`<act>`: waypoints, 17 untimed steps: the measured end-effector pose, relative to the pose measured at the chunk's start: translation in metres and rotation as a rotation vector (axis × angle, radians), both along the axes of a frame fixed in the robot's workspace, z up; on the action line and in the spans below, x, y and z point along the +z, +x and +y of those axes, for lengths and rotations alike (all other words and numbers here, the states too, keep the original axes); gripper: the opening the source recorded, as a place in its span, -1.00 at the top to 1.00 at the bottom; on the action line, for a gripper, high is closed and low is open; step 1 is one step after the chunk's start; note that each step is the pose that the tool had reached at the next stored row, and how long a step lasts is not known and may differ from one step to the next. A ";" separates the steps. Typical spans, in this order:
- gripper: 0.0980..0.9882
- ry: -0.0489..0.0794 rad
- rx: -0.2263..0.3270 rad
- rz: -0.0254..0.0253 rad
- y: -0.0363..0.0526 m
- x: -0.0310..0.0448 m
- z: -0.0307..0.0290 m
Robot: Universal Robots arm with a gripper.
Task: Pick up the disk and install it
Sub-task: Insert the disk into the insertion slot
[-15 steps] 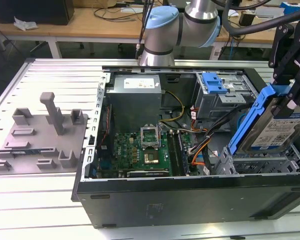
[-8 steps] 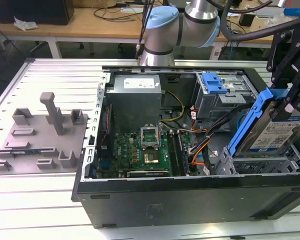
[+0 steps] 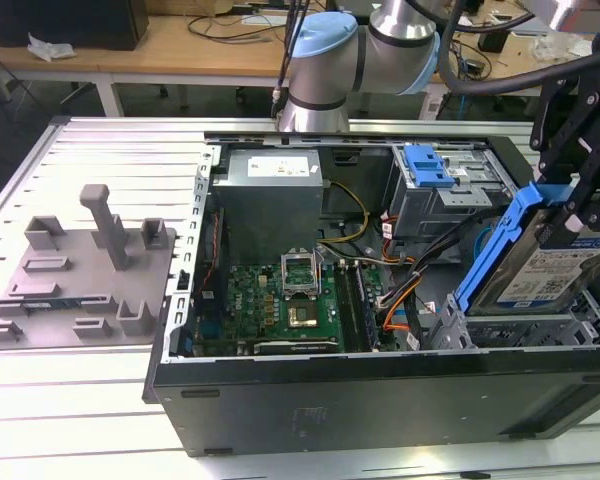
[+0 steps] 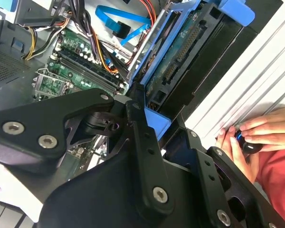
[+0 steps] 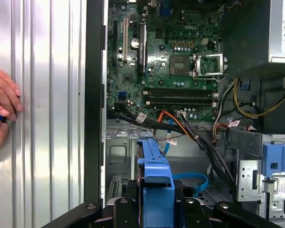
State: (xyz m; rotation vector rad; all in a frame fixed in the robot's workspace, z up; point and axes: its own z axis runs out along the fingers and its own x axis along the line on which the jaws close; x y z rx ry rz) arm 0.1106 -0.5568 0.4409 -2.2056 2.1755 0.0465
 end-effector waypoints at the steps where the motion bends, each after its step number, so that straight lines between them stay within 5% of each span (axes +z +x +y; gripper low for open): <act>1: 0.39 0.000 0.000 0.0000 0.0000 -0.0009 0.0000; 17: 0.39 0.001 0.000 0.0000 0.0000 -0.0160 -0.0007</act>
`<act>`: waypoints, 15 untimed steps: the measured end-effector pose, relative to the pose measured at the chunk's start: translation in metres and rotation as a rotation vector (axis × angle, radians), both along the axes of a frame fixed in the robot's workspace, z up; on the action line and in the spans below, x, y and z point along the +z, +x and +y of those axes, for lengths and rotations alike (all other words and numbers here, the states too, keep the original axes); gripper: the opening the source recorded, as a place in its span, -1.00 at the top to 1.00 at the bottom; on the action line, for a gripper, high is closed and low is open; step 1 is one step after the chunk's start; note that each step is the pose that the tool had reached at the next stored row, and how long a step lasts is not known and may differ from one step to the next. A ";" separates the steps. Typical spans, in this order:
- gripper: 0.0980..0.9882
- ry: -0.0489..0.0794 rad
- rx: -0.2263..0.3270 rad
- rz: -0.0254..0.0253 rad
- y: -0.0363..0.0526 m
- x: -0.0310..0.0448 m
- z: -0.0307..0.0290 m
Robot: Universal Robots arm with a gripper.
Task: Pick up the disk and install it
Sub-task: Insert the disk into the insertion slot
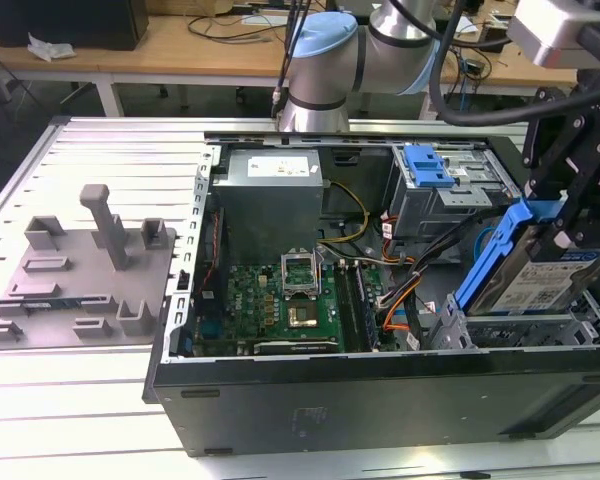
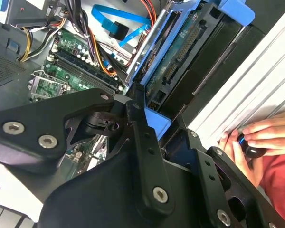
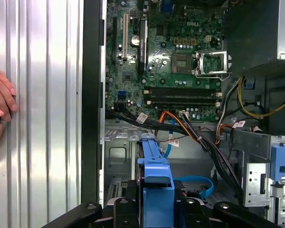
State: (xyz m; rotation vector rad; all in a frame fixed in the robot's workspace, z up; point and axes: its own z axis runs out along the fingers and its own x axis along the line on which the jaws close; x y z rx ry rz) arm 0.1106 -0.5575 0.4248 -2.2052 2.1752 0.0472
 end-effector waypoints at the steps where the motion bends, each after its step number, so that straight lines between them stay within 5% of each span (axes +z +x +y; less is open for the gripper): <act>1: 0.39 0.000 0.000 0.0000 0.0000 -0.0007 0.0000; 15: 0.39 0.001 0.000 0.0000 0.0000 -0.0156 -0.0013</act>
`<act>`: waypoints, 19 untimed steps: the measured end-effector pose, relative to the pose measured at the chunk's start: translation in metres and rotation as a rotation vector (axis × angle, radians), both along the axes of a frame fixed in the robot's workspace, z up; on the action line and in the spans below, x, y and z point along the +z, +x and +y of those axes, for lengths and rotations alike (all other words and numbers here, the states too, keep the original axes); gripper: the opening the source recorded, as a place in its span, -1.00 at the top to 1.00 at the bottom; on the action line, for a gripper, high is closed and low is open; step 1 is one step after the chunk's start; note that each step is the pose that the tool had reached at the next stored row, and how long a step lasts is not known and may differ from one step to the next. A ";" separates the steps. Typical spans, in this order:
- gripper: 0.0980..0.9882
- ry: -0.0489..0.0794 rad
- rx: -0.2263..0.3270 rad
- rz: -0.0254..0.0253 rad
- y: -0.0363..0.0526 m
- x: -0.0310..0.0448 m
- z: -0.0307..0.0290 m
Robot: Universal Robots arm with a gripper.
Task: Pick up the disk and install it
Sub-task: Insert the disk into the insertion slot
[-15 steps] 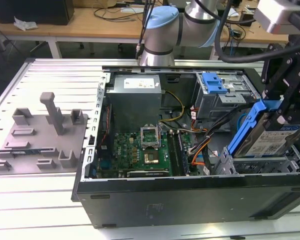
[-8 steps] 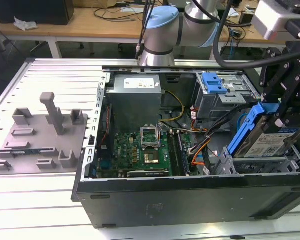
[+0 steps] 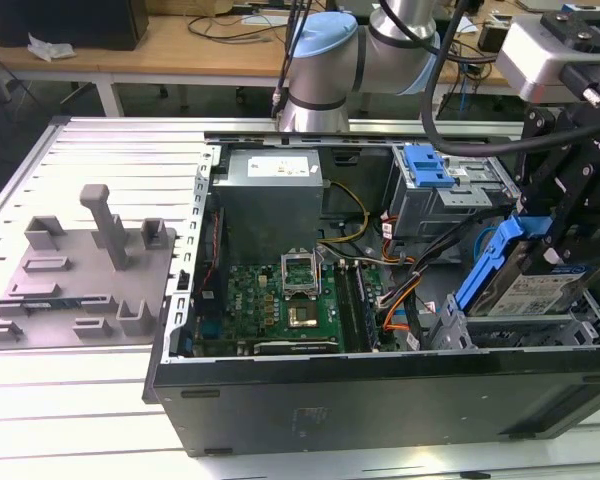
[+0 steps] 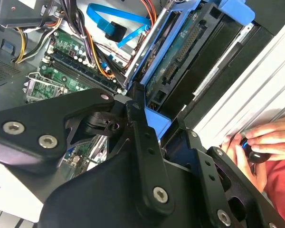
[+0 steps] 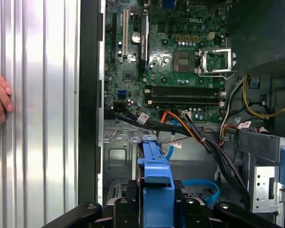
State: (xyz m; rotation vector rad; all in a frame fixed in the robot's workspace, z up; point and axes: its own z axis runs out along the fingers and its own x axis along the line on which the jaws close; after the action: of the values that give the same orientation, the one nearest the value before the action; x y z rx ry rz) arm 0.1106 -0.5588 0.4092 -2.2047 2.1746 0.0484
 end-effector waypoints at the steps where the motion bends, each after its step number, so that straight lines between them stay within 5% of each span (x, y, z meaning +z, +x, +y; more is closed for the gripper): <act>1: 0.39 0.000 0.000 0.0000 0.0000 -0.0007 -0.0001; 7: 0.39 0.000 0.000 -0.0002 0.0000 -0.0058 -0.0010; 10: 0.08 0.001 0.000 0.0000 0.0000 -0.0061 -0.0011; 19: 0.08 0.001 0.000 0.0000 0.0000 -0.0062 -0.0013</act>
State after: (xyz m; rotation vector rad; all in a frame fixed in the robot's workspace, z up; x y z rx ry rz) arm 0.1106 -0.5601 0.4031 -2.2042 2.1740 0.0494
